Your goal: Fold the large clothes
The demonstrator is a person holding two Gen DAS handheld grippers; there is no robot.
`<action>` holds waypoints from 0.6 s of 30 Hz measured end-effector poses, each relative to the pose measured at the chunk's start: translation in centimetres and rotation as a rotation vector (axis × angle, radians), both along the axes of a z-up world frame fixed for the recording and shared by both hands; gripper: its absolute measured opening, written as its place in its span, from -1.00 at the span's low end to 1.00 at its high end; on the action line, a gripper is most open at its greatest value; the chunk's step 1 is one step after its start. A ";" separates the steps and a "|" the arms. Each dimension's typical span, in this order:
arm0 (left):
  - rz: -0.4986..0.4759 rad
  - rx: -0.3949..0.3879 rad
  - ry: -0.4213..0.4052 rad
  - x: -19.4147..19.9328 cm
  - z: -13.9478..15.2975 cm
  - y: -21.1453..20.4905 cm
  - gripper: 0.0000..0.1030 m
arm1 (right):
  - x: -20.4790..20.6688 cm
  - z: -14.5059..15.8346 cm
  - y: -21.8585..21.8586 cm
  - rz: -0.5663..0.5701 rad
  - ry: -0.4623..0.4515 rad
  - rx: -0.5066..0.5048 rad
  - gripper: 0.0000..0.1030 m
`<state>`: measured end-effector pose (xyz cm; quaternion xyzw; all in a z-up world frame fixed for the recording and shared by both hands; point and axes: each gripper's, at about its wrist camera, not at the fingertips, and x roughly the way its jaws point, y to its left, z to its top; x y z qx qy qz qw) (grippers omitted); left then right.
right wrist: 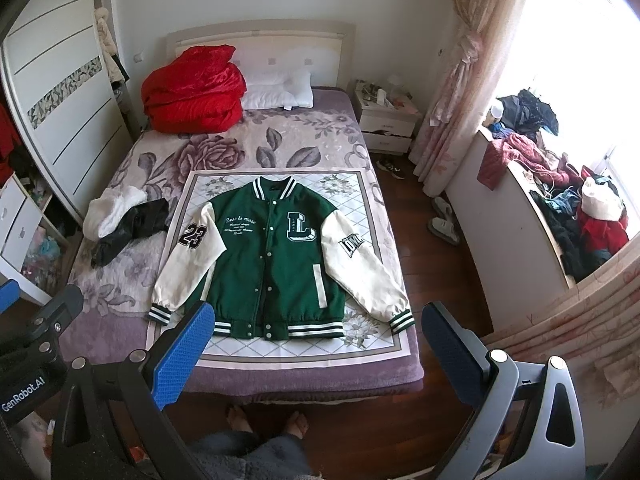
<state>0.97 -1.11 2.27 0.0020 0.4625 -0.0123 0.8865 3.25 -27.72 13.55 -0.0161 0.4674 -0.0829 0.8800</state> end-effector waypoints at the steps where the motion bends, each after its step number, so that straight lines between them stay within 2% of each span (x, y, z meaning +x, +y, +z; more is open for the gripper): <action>1: 0.001 0.001 -0.001 0.0 0.0 0.0 1.00 | 0.0 0.3 0.0 0.000 0.000 0.000 1.00; 18: -0.001 0.000 -0.004 -0.3 -0.2 0.2 1.00 | -0.2 0.1 0.0 -0.001 -0.006 0.003 1.00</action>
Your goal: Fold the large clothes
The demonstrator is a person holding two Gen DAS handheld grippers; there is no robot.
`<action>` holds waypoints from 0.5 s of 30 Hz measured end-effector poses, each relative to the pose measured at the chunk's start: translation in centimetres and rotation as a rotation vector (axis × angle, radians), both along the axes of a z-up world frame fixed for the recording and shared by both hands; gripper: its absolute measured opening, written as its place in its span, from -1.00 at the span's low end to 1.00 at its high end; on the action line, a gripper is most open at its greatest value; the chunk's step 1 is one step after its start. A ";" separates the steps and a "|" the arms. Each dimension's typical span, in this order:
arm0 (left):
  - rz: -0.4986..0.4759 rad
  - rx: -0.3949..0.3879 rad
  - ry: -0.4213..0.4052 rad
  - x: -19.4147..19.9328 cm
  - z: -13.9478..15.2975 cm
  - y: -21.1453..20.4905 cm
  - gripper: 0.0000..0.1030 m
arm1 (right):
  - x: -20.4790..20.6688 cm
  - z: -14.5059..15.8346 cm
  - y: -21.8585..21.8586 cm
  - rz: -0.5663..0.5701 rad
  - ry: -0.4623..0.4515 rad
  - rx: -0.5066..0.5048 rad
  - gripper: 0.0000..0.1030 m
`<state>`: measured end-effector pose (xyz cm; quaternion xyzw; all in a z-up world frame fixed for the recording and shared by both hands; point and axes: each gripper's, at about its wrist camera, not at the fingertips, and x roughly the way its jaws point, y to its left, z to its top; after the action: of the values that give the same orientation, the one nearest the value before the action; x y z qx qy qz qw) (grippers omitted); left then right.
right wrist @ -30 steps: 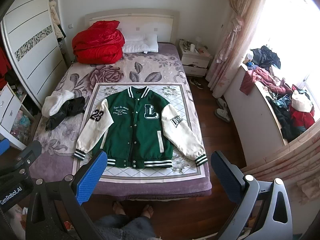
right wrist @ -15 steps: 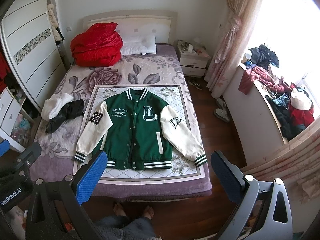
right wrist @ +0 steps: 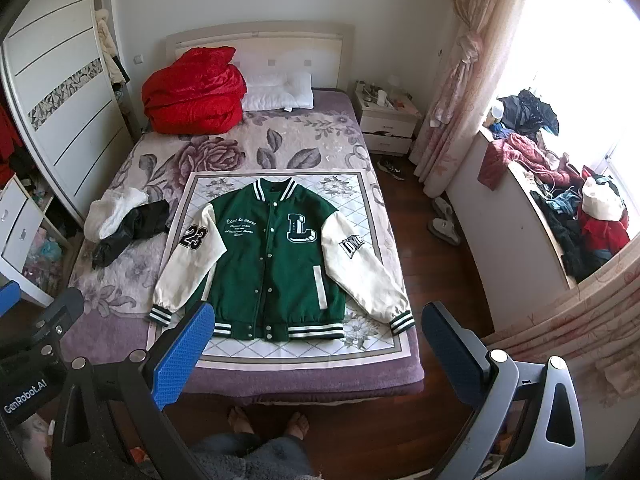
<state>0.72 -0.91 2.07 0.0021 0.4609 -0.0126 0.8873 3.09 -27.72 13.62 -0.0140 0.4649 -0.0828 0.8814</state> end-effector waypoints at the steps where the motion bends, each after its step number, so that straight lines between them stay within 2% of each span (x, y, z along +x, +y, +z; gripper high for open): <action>1: 0.000 -0.001 0.001 0.0 0.1 -0.1 1.00 | 0.0 -0.1 0.0 0.001 -0.001 -0.002 1.00; 6: 0.000 0.001 -0.002 -0.1 0.0 -0.1 1.00 | -0.1 -0.1 0.0 0.000 -0.002 -0.001 1.00; 11: -0.002 0.002 -0.003 0.0 0.0 -0.2 1.00 | 0.6 1.4 -0.2 0.000 -0.002 -0.001 1.00; 15: 0.000 0.003 -0.004 -0.1 0.0 -0.2 1.00 | 0.4 0.8 -0.2 0.000 -0.004 0.000 1.00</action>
<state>0.67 -1.08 2.06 0.0033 0.4594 -0.0120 0.8881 3.49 -27.90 14.37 -0.0141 0.4632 -0.0829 0.8822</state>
